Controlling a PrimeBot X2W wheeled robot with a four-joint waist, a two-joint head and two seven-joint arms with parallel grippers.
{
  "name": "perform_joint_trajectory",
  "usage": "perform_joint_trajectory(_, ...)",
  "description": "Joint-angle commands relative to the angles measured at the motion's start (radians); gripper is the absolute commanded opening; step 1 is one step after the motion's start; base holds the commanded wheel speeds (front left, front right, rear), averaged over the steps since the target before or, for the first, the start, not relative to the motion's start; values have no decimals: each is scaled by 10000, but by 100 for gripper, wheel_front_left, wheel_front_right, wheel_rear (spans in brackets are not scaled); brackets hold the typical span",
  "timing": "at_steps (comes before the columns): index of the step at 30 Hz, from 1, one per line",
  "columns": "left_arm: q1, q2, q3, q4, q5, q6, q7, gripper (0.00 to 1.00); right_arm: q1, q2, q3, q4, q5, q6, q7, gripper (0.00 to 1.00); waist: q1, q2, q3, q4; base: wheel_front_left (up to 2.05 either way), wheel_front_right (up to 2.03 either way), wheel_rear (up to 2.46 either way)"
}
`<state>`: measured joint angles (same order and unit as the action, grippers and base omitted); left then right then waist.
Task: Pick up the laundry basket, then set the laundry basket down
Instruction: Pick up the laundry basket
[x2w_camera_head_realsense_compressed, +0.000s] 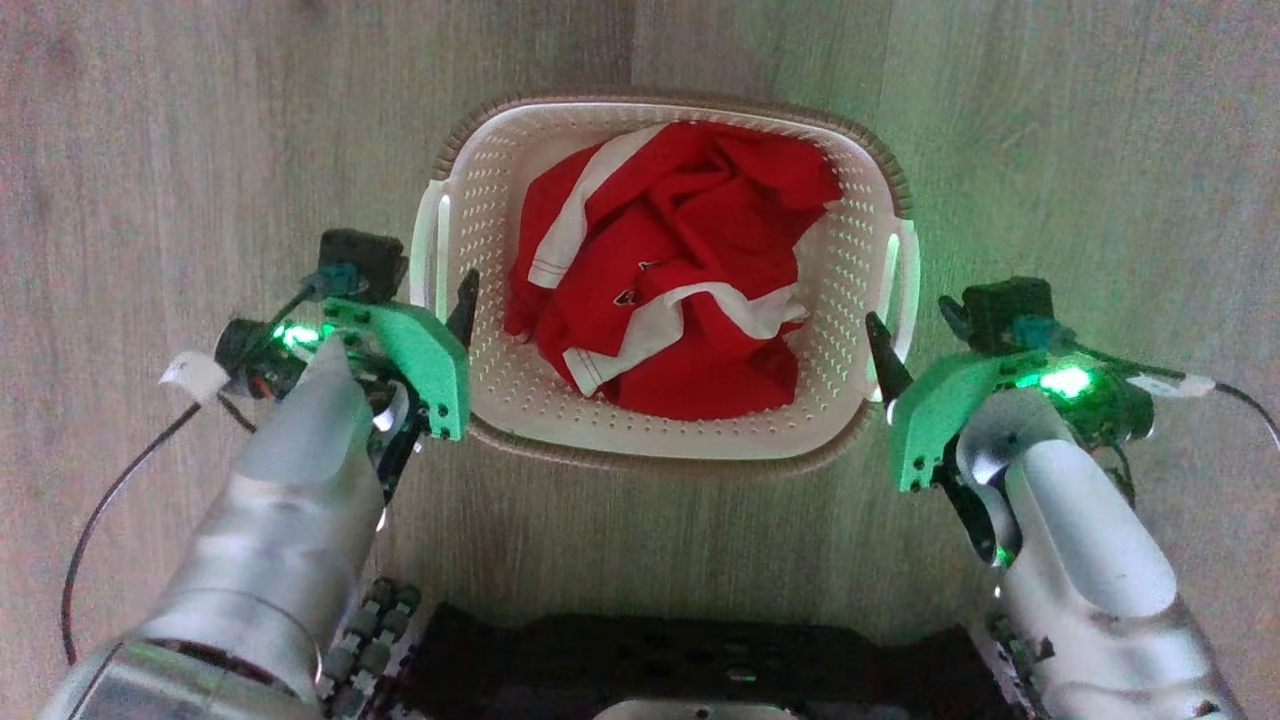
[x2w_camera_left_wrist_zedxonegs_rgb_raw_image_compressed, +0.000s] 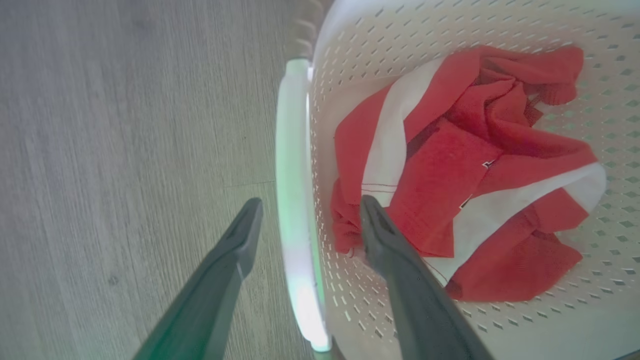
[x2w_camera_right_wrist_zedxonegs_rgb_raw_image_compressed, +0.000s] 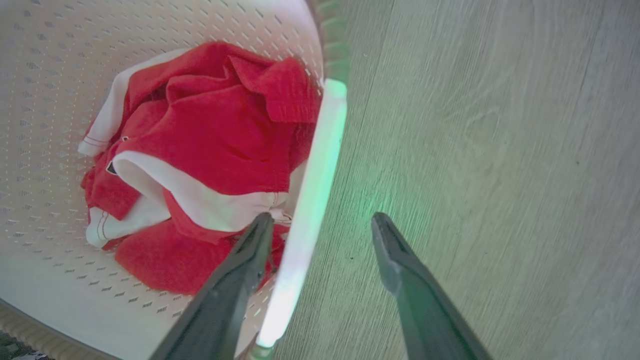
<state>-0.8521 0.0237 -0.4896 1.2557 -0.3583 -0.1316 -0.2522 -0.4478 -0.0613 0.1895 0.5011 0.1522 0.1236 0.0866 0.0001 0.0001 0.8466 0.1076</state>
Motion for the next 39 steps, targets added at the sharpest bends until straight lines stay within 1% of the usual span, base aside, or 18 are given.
perform_joint_trajectory(1,84,267,18,39,-149,10,-95,100,513,111,192,-250,44,71,24,100,-1,-1,5,1,0,0,0)
perform_joint_trajectory(11,57,266,-509,100,-717,10,-95,100,621,111,108,-411,35,71,129,100,-1,-1,-8,42,0,0,0)
perform_joint_trajectory(12,83,266,-587,97,-806,10,-89,71,626,111,108,-417,37,71,144,84,-1,-1,-16,46,0,0,0)
perform_joint_trajectory(13,99,266,-668,84,-898,10,-67,45,633,111,102,-418,59,71,168,45,-1,-1,-24,55,0,0,0)
perform_joint_trajectory(14,103,266,-747,75,-984,10,-47,31,639,111,96,-421,97,71,188,4,-1,-1,-27,64,0,0,0)
perform_joint_trajectory(15,101,266,-823,69,-1067,10,-27,13,644,111,100,-424,142,71,207,0,-1,-1,-27,73,0,0,0)
perform_joint_trajectory(16,96,266,-902,62,-1145,10,-8,0,648,111,105,-425,186,71,224,0,-1,-1,-25,80,0,0,0)
perform_joint_trajectory(28,64,266,-1662,38,-1943,10,97,0,693,111,38,-402,253,71,246,0,-1,-1,-100,133,0,0,0)
perform_joint_trajectory(34,392,310,-2099,59,-2295,10,96,0,805,111,155,-137,413,71,276,0,-1,-1,-643,45,0,0,0)
perform_joint_trajectory(39,480,466,-2467,-37,-2581,10,170,0,629,111,329,45,638,71,464,0,-1,-1,-911,-71,0,0,0)
